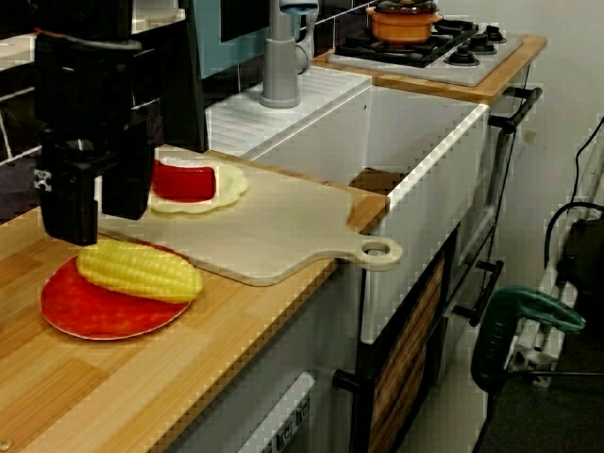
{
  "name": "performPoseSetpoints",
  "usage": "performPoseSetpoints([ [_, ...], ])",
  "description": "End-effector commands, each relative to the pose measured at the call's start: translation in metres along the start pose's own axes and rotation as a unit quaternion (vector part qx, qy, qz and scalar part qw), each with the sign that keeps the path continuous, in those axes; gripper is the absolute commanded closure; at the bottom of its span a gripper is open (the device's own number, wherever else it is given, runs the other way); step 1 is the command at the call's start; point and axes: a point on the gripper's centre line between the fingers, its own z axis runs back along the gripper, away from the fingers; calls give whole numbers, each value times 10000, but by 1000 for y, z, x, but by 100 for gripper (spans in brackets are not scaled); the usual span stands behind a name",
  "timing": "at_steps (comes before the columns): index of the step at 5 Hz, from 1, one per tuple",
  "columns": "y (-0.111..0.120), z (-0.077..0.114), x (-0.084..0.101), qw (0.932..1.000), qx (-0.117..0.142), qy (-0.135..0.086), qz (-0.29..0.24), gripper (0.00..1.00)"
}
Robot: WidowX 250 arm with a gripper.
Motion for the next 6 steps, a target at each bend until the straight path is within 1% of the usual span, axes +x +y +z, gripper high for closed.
performPoseSetpoints([
  [1,2,-4,6,9988,-93,-183,453,0],
  [2,-1,-7,8,9987,-65,-186,479,0],
  [4,1,-8,4,9984,-32,-152,544,0],
  [5,4,-7,7,9981,-142,-49,591,0],
  [6,4,-9,6,9975,-203,7,680,0],
])
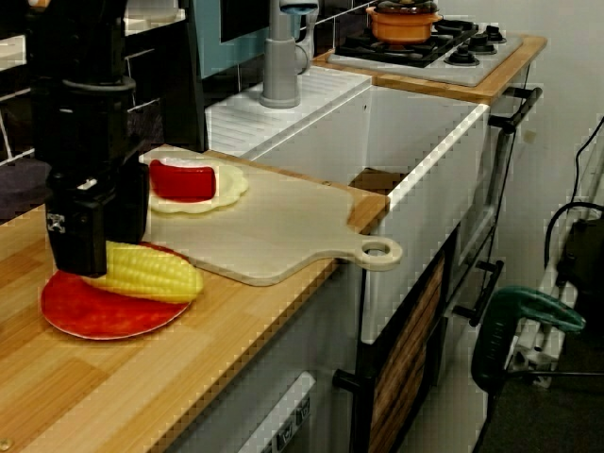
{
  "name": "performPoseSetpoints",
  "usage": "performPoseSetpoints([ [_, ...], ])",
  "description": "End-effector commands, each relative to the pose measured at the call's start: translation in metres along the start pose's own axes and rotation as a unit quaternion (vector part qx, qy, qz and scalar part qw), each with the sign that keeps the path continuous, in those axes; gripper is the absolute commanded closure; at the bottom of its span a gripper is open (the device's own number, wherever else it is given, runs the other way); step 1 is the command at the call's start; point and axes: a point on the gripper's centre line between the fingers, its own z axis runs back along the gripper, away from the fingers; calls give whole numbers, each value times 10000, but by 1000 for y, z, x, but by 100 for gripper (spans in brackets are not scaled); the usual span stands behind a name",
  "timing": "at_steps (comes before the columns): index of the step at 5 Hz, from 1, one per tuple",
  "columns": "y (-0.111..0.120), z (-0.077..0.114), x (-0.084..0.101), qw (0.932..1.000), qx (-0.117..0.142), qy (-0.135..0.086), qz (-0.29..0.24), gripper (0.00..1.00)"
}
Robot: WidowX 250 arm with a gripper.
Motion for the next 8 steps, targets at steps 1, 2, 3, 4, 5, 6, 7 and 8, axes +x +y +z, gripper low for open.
performPoseSetpoints([
  [1,6,9,2,9996,59,-215,150,0],
  [2,4,2,-1,9995,80,-189,221,0],
  [3,2,-3,-3,9993,91,-208,291,0],
  [4,0,-7,-6,9992,149,-210,316,0],
  [5,2,-3,-7,9992,114,-256,301,100],
  [6,6,5,-4,9995,73,-211,218,100],
  [7,11,21,0,9998,12,-175,125,100],
  [8,6,43,-5,9995,-24,-272,-139,100],
])
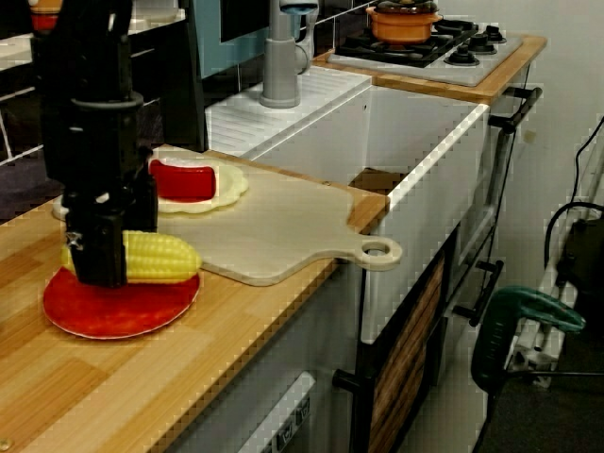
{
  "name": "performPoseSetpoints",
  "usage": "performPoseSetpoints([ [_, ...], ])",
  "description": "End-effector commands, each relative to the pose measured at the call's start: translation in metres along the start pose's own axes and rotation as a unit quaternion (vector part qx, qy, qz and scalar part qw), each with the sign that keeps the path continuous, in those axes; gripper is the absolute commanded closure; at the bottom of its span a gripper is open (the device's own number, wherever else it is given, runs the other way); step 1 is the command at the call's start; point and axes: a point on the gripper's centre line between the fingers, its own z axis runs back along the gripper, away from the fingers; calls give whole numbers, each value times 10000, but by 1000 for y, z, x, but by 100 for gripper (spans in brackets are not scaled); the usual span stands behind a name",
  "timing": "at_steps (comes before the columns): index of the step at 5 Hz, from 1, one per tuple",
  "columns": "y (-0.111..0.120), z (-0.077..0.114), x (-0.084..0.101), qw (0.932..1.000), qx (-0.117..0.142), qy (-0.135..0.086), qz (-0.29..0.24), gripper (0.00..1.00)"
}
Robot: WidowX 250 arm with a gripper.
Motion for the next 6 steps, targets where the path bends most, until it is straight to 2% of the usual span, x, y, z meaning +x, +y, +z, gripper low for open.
performPoseSetpoints([
  [1,4,63,-5,9972,56,-643,-378,100],
  [4,-16,73,-23,9950,-20,-699,-718,100],
  [6,-40,72,-56,9908,94,-905,-1003,100],
])
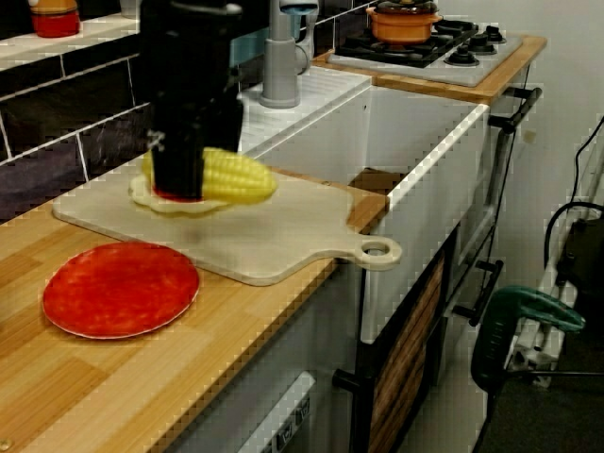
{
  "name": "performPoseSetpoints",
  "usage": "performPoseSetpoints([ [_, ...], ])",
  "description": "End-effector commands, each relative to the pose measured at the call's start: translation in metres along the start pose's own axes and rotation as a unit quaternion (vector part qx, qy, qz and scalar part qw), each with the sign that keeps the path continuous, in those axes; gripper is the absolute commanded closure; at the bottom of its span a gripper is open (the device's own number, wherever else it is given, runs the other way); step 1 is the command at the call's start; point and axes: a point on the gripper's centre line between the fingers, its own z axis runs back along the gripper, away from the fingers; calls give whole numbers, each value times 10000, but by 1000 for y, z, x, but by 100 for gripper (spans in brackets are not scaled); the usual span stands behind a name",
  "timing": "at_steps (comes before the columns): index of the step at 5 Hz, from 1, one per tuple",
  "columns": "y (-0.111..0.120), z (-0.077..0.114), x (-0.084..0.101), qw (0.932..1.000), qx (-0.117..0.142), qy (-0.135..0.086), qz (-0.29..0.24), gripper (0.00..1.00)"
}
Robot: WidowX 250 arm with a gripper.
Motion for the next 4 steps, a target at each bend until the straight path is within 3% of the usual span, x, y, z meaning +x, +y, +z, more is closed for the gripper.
performPoseSetpoints([
  [1,-19,15,-22,9987,192,-420,-209,100],
  [4,-50,-5,-48,9985,171,-427,-286,100],
])
